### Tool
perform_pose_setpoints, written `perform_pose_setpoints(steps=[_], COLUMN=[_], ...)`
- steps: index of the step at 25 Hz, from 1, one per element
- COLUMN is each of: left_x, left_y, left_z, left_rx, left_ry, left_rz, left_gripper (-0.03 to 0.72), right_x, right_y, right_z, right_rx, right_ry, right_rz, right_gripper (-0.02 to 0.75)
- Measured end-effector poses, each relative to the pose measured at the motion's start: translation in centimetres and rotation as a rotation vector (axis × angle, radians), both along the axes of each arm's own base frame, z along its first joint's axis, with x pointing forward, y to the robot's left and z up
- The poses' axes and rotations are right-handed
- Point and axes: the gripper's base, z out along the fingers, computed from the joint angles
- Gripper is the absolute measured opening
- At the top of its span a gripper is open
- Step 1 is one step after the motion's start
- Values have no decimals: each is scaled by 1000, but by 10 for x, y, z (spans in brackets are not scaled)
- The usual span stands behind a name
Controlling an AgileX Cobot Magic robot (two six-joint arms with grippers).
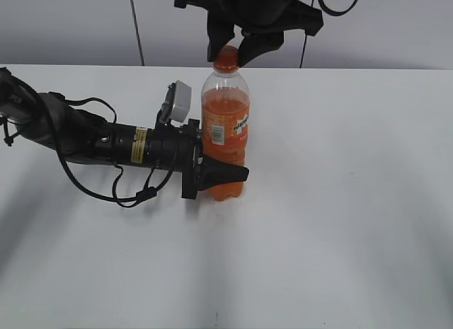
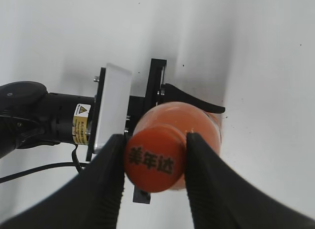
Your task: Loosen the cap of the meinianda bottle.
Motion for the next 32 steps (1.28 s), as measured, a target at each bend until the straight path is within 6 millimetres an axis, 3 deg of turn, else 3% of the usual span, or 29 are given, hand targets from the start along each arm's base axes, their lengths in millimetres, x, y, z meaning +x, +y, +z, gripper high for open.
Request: perform_pose_setpoints(steps=[11, 32], left_x=[0, -1], left_y=[0, 0], left_z=[0, 0], left_rx=[1, 1], left_ry=[0, -9], left_rz=[0, -8], left_gripper=[411, 410], right_x=[0, -3], right_y=[0, 1], right_z=[0, 0], right_rx=[-20, -257], right_ry=[-13, -239], right_rz=[44, 689], right_gripper=[283, 277])
